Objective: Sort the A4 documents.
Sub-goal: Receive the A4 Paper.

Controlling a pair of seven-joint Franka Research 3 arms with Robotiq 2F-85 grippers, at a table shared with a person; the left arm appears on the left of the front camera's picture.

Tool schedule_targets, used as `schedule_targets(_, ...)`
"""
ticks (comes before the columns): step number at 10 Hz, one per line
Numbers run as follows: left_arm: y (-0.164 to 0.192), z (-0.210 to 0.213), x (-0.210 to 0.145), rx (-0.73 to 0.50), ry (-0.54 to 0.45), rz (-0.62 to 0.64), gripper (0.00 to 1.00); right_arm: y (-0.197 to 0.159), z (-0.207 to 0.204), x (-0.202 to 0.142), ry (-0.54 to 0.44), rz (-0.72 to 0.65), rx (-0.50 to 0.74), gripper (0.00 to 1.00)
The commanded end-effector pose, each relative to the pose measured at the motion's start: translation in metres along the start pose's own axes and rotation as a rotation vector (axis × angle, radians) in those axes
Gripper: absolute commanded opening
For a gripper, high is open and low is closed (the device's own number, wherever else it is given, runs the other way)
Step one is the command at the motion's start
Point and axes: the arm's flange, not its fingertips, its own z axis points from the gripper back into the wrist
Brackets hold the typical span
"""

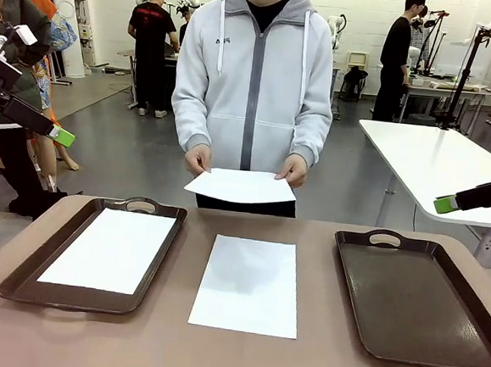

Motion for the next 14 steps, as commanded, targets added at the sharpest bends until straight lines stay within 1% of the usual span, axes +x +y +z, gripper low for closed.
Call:
schedule_targets(1, -0.0001, 0.0000, -0.0008, 0.003, 0.003, -0.015, 1.00, -0.0011, -0.0022, -0.0007, -0.005, -0.006, 0.018, 1.00)
schedule_targets(14, -0.0001, 0.0000, -0.0008, 0.003, 0.003, -0.015, 1.00, -0.0011, -0.0022, -0.0007, -0.005, -0.006, 0.018, 1.00)
